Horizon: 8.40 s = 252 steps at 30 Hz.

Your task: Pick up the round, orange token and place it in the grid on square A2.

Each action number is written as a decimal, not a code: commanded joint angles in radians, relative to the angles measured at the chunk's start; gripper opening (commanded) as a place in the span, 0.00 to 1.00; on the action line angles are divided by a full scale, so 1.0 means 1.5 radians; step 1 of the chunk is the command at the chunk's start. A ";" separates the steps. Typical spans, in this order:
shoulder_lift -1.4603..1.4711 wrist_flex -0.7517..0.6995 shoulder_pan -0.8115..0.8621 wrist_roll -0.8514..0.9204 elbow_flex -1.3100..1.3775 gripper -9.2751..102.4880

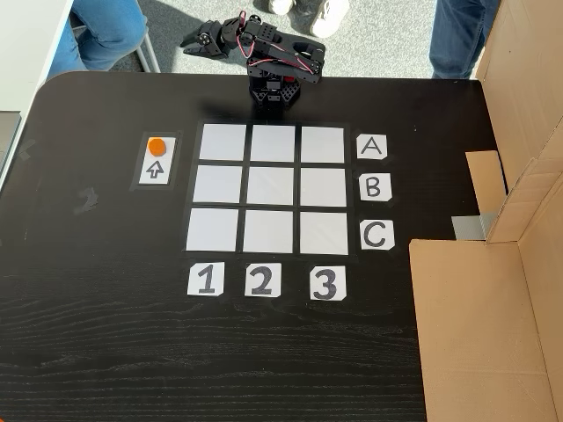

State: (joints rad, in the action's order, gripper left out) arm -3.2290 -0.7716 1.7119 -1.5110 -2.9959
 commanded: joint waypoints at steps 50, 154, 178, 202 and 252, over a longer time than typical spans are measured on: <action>1.050 -0.527 -0.325 0.093 1.120 0.44; 1.082 -0.511 -0.507 0.456 1.102 0.08; 0.720 -0.526 -0.826 0.712 0.764 0.08; 0.624 -0.489 -1.221 0.688 0.530 0.08; 0.698 -0.324 -1.157 0.698 0.288 0.43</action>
State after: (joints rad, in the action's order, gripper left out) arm -2.1844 -1.2594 -0.0353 -0.4556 -2.5648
